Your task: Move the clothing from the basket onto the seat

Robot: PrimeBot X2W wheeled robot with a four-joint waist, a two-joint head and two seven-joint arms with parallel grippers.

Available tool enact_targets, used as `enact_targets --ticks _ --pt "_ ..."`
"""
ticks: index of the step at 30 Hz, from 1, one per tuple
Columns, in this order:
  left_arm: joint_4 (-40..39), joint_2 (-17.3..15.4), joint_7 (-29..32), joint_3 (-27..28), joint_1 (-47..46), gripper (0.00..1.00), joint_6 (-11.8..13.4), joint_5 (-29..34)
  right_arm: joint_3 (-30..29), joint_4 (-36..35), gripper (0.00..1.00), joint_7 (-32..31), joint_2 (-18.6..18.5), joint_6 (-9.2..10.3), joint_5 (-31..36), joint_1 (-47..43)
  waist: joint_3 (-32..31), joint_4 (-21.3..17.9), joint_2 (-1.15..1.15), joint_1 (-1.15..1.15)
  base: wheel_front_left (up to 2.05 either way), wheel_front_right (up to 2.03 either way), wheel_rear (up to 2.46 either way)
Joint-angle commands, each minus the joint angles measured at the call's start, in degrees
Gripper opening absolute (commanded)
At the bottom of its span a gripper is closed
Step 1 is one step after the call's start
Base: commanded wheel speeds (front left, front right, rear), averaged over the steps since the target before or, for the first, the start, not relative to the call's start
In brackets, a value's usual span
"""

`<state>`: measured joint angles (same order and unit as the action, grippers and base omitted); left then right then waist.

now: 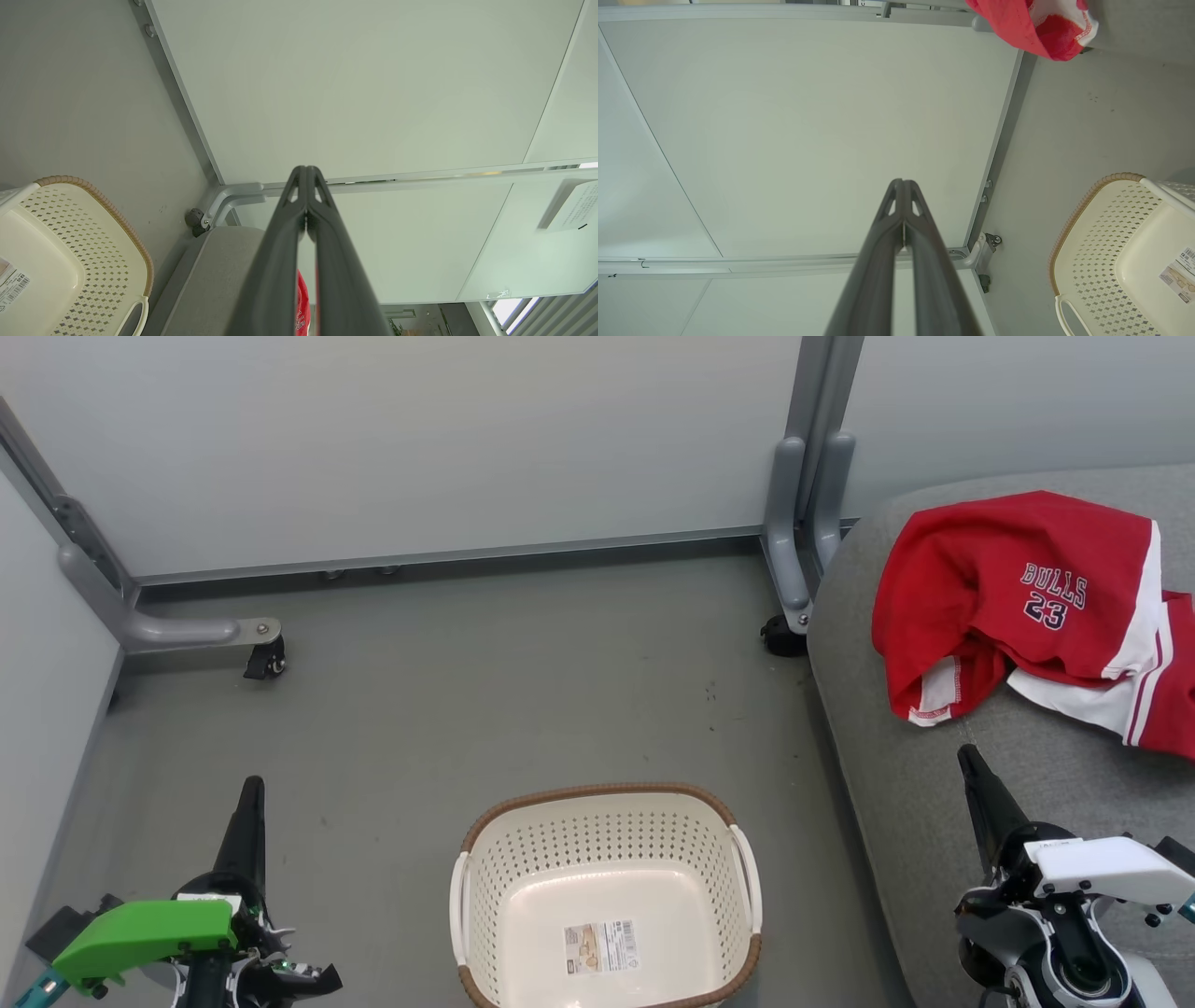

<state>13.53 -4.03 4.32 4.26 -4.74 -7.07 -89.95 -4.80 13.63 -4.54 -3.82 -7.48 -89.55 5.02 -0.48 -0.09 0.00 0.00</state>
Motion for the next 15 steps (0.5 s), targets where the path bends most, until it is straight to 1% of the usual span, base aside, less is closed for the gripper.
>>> enact_targets --ticks 1,9,15 --pt "0.2 0.0 0.4 0.5 -1.2 0.0 -0.4 -1.2 -0.3 0.2 0.0 -0.5 0.1 -0.02 -1.2 1.0 0.1 0.0 0.0 0.0 0.0 0.0 0.0" --pt "0.6 0.1 1.3 1.0 -2.1 0.0 -0.7 -4.0 -0.8 0.4 0.0 -1.3 0.1 -0.02 -4.2 1.4 0.7 0.1 0.0 0.0 0.0 0.0 0.0" --pt "0.6 0.2 1.3 1.1 -1.8 0.0 -0.6 -3.7 -0.8 0.4 0.0 -1.3 0.2 -0.02 -3.8 1.3 0.7 0.1 0.0 0.0 0.0 0.0 0.0"
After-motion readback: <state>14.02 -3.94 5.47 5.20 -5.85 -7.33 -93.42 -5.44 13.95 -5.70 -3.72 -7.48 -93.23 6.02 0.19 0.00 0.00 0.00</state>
